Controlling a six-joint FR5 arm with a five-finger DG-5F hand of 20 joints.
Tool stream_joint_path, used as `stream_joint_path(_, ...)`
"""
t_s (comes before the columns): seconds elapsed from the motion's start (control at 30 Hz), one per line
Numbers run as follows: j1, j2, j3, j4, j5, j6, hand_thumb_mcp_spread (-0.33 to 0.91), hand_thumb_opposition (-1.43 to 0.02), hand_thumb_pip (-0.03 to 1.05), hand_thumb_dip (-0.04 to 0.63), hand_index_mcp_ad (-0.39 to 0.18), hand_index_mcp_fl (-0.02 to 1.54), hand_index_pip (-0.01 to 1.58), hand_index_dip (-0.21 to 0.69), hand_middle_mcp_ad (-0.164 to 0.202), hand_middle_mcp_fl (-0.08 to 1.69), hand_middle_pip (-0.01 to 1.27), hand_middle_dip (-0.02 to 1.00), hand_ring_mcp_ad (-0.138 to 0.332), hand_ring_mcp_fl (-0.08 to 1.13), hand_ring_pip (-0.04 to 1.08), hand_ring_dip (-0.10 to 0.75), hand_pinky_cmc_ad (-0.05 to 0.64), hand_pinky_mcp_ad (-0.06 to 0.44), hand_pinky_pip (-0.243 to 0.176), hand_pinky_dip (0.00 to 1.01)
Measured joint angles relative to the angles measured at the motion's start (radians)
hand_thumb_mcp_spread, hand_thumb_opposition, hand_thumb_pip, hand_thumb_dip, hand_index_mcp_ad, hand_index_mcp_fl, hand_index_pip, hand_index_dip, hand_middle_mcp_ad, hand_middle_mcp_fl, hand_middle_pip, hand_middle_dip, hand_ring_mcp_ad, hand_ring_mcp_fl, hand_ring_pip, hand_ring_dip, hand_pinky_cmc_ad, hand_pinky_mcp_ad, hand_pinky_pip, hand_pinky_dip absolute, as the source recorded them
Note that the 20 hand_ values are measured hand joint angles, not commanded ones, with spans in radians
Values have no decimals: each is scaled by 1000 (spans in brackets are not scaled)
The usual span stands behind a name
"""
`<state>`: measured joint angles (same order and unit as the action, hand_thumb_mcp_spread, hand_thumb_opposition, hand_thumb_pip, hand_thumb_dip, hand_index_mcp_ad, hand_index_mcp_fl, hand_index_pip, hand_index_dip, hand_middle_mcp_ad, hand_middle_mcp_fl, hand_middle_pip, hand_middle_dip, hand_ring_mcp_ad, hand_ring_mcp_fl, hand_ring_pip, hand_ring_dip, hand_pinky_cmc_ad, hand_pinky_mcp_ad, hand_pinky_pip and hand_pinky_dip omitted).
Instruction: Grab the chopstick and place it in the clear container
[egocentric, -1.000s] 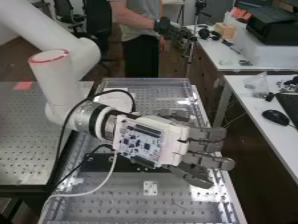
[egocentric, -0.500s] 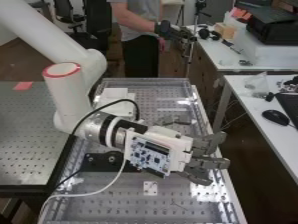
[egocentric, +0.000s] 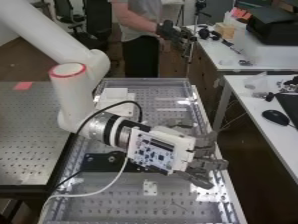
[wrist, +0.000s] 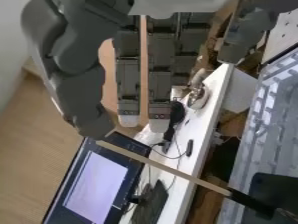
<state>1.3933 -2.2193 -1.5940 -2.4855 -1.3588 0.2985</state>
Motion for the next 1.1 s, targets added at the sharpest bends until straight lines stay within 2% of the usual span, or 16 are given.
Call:
stream_joint_path(0.1, 2, -4, 11, -10, -11, -14, 503, -799, 597, 321, -54, 471, 794, 154, 61, 658, 342, 590, 5, 278, 98, 267, 257, 232, -75, 190)
stream_joint_path(0.47, 7, -20, 34, -18, -37, 12, 501, -799, 597, 321, -73, 475, 721, 154, 61, 661, 346, 588, 9, 295, 101, 295, 257, 229, -75, 190)
stream_joint_path(0.53, 8, -22, 37, -18, -41, 8, 501, -799, 597, 321, -73, 475, 721, 154, 61, 670, 346, 588, 5, 298, 101, 291, 257, 229, -79, 182)
stream_joint_path(0.6, 10, -24, 40, -20, -43, 3, 508, -799, 597, 321, -75, 478, 721, 154, 61, 688, 361, 588, 9, 314, 103, 298, 257, 232, -59, 182)
stream_joint_path(0.77, 16, -26, 44, -22, -11, -19, 520, -799, 597, 321, -75, 520, 738, 154, 58, 709, 379, 588, 5, 328, 103, 298, 257, 229, -59, 182)
stream_joint_path(0.97, 15, -30, 50, -30, 0, -29, 557, -799, 529, 311, -75, 590, 778, 154, 61, 759, 393, 588, 5, 379, 101, 298, 262, 229, -38, 176)
stream_joint_path(1.1, 15, -37, 60, -42, -2, -28, 565, -799, 525, 307, -80, 604, 782, 154, 59, 763, 403, 607, 5, 393, 101, 304, 300, 232, -28, 182)
